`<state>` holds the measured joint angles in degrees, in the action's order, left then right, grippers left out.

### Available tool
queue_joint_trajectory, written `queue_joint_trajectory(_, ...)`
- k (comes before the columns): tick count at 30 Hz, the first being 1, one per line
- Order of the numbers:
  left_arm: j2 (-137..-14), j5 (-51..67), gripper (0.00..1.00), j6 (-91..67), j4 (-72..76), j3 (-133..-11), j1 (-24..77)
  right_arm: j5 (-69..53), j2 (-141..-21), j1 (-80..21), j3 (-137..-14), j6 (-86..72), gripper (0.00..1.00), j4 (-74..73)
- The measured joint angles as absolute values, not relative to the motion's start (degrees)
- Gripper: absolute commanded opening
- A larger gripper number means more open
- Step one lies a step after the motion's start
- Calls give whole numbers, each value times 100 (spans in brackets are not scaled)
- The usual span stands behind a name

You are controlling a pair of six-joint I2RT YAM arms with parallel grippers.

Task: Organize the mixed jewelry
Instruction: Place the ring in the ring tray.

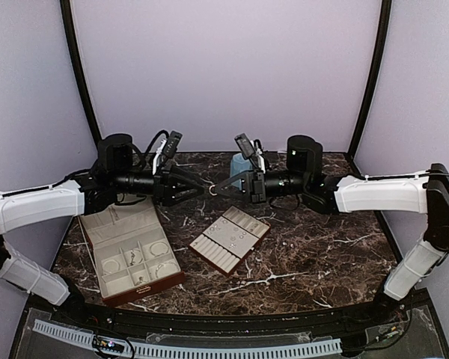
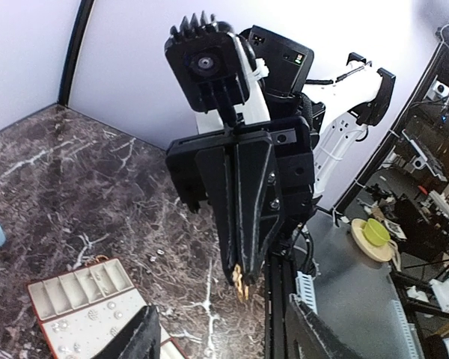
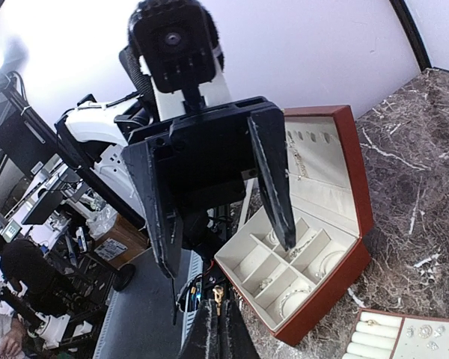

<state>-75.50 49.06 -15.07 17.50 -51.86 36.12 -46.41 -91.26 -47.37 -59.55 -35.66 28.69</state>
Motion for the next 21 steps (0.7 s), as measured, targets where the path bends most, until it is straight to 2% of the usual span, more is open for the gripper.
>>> queue_joint_trajectory(5,-7771,5282,48,-1782,1839,-5256,3612,-4805,-9126,-4737,-5957,-3557,0,2871)
queue_joint_trajectory(8,-7778,5424,45,-1833,1870,-5256,3612,-4803,-9126,-4737,-5957,-3522,0,2869)
queue_joint_trajectory(13,-7767,5269,50,-1761,1850,-5256,3610,-4512,-9109,-4744,-5979,-3159,0,2530)
queue_joint_trajectory(21,-7373,4532,54,-1457,1566,-5238,3236,-3306,-9209,-5035,-6095,-1852,0,906)
